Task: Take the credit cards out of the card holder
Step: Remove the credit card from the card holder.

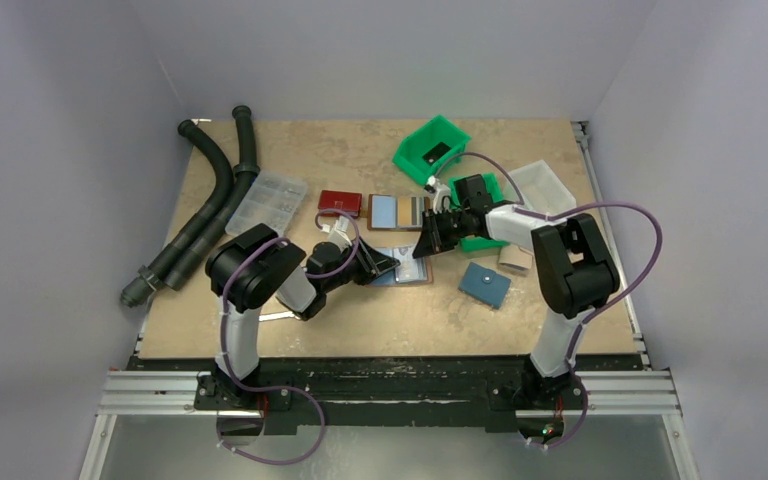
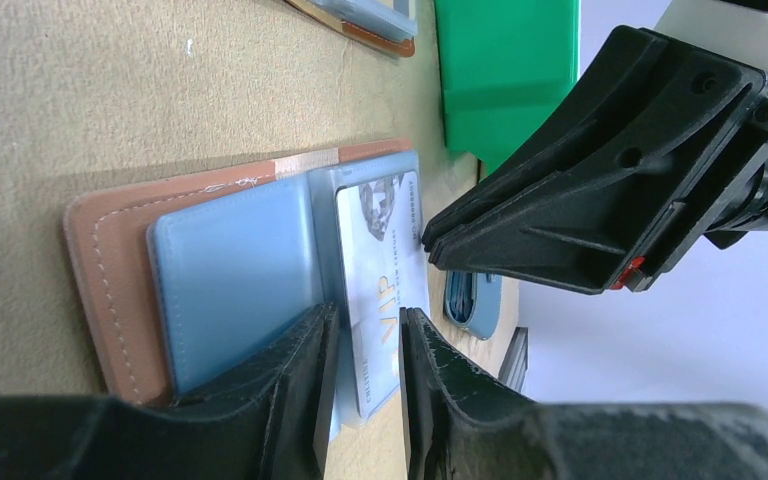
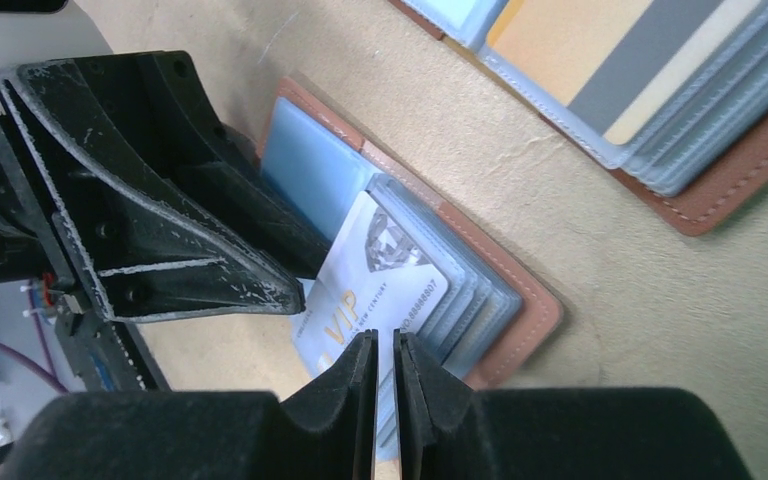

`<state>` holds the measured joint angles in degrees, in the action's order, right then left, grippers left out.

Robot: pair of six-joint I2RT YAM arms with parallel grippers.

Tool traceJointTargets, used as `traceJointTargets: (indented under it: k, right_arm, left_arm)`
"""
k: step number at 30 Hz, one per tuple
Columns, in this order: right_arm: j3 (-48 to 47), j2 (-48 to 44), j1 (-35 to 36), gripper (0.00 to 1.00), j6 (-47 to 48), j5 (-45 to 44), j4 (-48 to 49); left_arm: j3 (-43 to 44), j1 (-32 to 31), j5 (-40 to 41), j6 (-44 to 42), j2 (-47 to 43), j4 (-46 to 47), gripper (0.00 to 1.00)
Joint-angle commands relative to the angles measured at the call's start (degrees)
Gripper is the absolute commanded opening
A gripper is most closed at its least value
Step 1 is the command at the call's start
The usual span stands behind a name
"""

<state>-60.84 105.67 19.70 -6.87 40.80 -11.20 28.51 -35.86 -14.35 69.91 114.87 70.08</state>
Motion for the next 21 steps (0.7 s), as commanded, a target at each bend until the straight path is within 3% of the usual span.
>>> traceJointTargets:
  k: [1, 21]
  right_arm:
    - [-1.1, -3.4, -0.8, 0.19, 2.8, -1.6, -1.1]
    - [-0.5, 0.4, -0.7, 0.19, -0.1, 1.5, -0.5]
  left_arm:
    - [-0.8, 0.1, 0.4, -0.5, 1.8, -1.7, 0.32]
    - [-0.8, 0.1, -0.1, -0.3, 1.8, -1.0, 0.33]
